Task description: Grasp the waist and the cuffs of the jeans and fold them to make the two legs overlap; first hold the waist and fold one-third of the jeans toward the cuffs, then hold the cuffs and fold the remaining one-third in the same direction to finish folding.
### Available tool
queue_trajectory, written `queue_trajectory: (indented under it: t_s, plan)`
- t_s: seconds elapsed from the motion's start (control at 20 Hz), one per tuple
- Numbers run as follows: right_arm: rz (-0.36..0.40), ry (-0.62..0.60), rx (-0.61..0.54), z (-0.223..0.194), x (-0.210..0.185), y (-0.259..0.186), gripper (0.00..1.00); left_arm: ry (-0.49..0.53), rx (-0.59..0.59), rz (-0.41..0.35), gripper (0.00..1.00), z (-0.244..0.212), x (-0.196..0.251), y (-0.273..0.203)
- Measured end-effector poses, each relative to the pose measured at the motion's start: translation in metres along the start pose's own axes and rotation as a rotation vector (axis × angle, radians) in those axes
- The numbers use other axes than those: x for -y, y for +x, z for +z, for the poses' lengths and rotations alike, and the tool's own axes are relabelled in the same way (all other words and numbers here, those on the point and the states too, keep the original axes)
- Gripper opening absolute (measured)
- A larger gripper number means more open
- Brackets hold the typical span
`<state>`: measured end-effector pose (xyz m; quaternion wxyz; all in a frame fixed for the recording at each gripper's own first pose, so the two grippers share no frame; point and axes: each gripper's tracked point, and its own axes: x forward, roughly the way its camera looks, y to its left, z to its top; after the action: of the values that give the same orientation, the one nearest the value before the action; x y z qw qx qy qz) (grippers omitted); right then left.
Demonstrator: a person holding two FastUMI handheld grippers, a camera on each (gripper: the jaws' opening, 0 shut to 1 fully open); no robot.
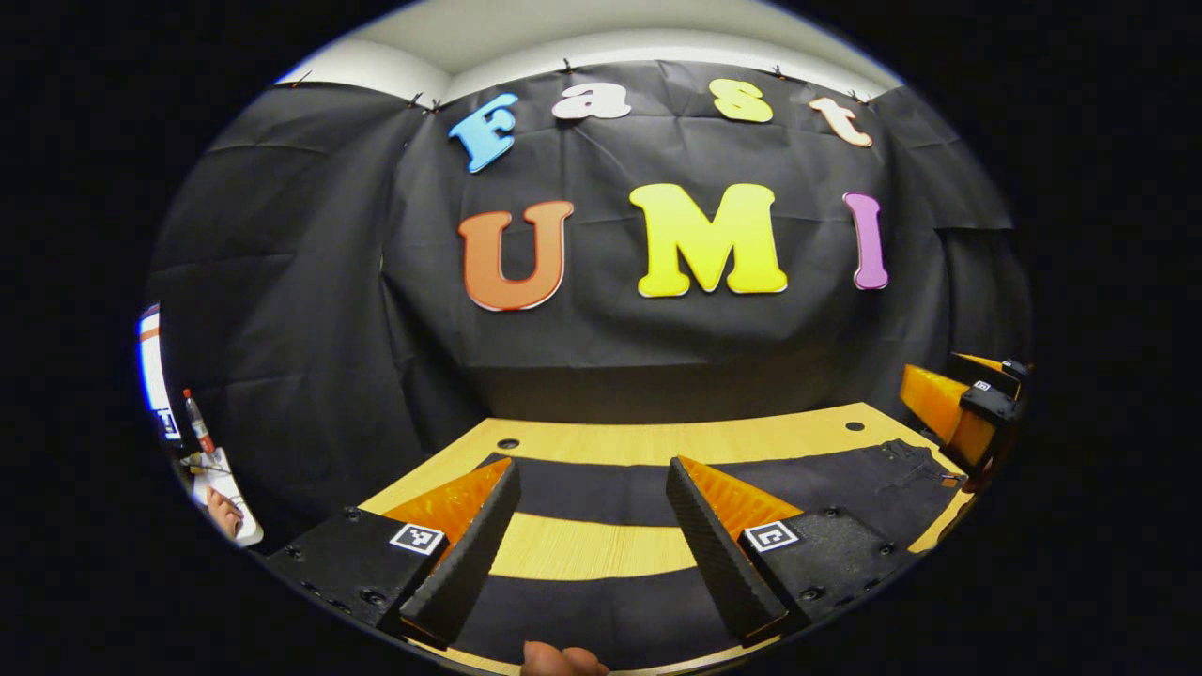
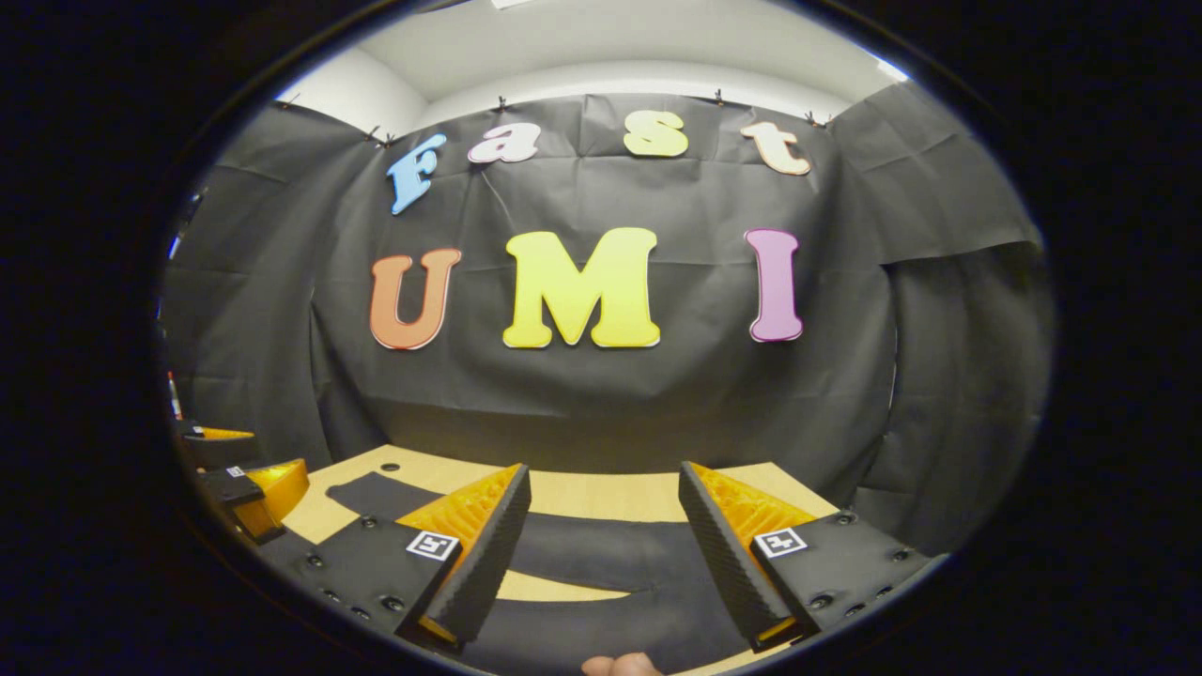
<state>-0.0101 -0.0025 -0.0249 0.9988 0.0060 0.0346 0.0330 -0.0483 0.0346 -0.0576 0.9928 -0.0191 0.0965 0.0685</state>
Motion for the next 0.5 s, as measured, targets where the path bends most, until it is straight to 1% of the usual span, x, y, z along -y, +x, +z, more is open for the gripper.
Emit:
queue_trajectory:
  t_s: [0.1,0.25,0.35,0.45,0.5]
  plan:
    - [0.007,0.004,-0.007,-0.002,0.001,-0.001,0.94,-0.024,-0.048,0.033,1.0,-0.015,-0.011,-0.01]
    - [0.022,0.002,-0.011,-0.003,0.001,-0.003,0.94,-0.1,-0.136,0.058,1.0,-0.044,-0.025,-0.025]
    - [0.034,-0.002,-0.008,-0.003,-0.001,-0.004,0.94,-0.171,-0.193,0.041,1.0,-0.06,-0.028,-0.037]
    - [0.05,-0.006,-0.014,-0.004,-0.006,-0.004,0.94,-0.301,-0.239,-0.013,1.0,-0.076,-0.025,-0.042]
    - [0.059,-0.008,-0.013,-0.004,-0.008,-0.004,0.94,-0.37,-0.273,-0.018,0.99,-0.086,-0.028,-0.044]
